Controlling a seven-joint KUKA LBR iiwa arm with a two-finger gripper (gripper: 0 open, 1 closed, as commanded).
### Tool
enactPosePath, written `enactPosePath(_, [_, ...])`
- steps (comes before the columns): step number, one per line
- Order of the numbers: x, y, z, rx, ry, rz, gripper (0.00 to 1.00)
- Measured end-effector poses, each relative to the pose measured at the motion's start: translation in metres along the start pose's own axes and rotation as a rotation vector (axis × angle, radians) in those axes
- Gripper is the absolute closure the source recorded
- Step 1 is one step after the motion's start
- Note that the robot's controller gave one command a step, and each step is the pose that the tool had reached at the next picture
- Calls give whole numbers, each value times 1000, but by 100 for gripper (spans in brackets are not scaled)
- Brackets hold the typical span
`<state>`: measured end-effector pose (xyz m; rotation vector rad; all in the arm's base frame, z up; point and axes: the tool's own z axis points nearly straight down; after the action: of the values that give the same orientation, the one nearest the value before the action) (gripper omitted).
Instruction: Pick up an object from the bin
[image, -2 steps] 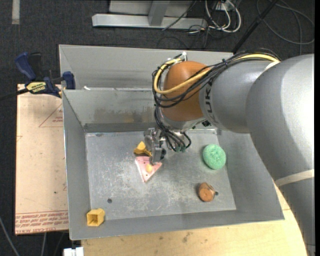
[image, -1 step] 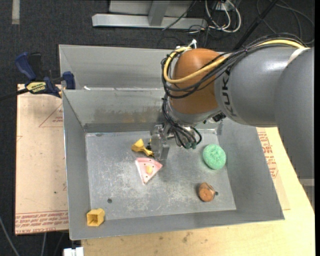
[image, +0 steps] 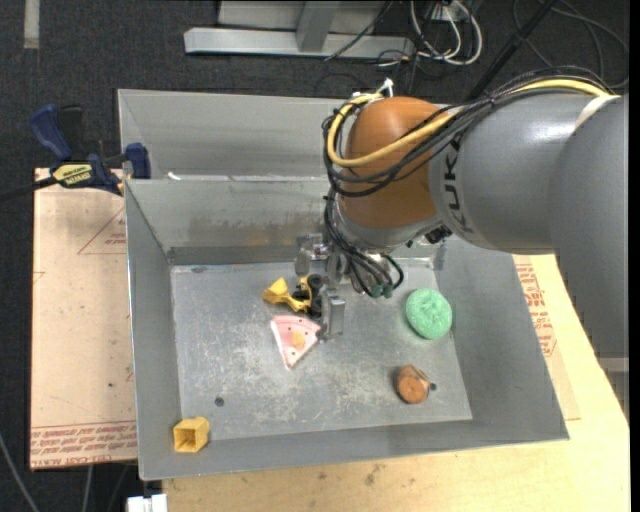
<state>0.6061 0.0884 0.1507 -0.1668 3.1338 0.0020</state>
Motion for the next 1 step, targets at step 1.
enactPosePath(1, [0,0,0,0,0,0,0])
